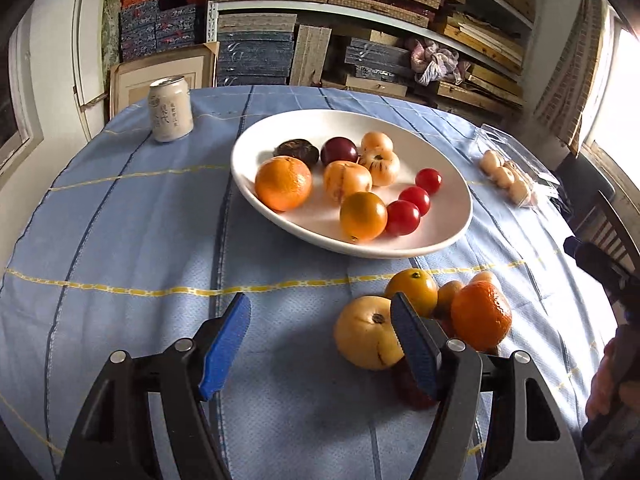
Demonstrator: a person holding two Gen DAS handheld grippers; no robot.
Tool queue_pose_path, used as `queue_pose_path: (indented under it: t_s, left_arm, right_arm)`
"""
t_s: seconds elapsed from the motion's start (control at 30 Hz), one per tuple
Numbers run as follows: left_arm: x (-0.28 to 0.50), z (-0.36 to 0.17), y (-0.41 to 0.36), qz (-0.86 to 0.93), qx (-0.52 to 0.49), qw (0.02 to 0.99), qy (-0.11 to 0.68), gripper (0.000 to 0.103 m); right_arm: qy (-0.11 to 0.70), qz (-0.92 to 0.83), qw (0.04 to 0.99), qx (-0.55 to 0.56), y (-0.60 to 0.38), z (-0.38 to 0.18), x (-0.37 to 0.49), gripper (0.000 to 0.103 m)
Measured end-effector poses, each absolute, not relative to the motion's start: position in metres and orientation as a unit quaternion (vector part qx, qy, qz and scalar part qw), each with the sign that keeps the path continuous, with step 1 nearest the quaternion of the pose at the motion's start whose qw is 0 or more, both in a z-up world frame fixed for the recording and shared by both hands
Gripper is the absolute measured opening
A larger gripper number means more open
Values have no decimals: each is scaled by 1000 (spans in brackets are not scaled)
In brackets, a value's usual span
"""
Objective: Organize fruits
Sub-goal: 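Open both tools and withdraw them from the plate, then move the open left tool toward a large speckled yellow quince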
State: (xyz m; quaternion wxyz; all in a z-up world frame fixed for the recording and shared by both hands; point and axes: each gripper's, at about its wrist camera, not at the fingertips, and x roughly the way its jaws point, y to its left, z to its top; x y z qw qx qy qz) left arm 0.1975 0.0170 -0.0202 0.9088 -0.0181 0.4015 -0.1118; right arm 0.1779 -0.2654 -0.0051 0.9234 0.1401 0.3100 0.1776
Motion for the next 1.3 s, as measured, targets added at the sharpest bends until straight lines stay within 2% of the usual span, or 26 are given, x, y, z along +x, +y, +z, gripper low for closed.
queue_pose_path:
  t_s: [0.03, 0.07, 0.1, 0.4, 0.67, 0.77, 0.97, 1.3]
  left_arm:
    - [198, -23, 17, -115, -20, 909, 401, 77]
    - [200, -24, 17, -116, -23, 908, 401, 84]
    - [202, -26, 17, -119, -24, 907, 403, 85]
    - [201, -32, 16, -153, -46, 891, 424, 86]
    - [196, -40, 4, -147, -16, 895, 421, 88]
    - [196, -40, 4, -124, 10, 906, 405, 93]
    - [194, -40, 4, -98, 57, 915, 388, 94]
    - [201, -43, 12, -117, 33, 908, 401, 93]
  right_arm:
    - [315, 177, 920, 150, -269, -7, 179, 95]
    - [319, 178, 918, 157, -271, -9, 181, 95]
    - [323, 178, 915, 163, -272, -11, 182, 95]
    - [350, 185, 903, 169, -268, -19, 186, 95]
    - [354, 182, 901, 171, -265, -21, 187, 95]
    - [355, 182, 901, 170, -265, -21, 187, 95]
    - [360, 182, 900, 166, -263, -24, 187, 95]
    - [363, 184, 899, 163, -262, -26, 187, 95]
